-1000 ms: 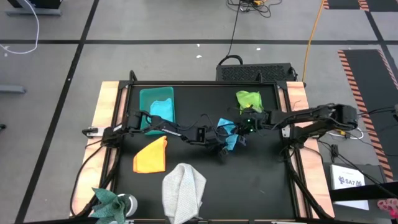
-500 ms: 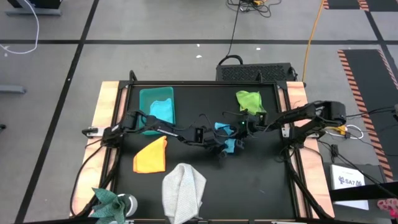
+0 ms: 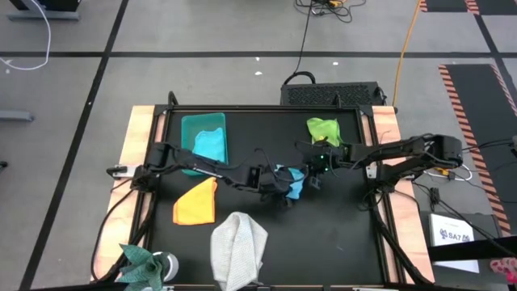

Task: Fold microfiber towels
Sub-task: Fold the blue microfiber towel

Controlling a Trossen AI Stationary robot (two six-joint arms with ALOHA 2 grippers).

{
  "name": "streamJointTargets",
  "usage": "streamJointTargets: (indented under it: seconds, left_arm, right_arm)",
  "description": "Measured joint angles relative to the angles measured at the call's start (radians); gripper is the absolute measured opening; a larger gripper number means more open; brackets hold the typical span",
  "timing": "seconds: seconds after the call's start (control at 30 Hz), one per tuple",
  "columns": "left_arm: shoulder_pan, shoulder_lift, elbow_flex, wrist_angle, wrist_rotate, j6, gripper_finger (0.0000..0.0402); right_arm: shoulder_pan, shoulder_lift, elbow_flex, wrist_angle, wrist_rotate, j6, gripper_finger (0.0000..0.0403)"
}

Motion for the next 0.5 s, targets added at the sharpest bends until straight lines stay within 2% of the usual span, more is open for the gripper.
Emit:
streamJointTargets:
  seconds: [0.17,0.33,0.5]
  left_arm:
    - [-0.01,0.0,0.0,-0.018,-0.002,-0.001,0.0009]
    - [-0.013,0.017,0.002,-0.012,-0.005,-0.003,0.0034]
    - [-0.008,0.073,0.001,-0.006,0.037,-0.017,0.0066]
  right_arm:
    - [0.0,-0.013,0.0,0.003,-0.004,0.003,0.0]
    - [0.0,-0.062,0.0,0.004,-0.005,0.003,0.0]
    - [0.0,-0.12,0.0,-0.016,-0.004,0.02,0.0]
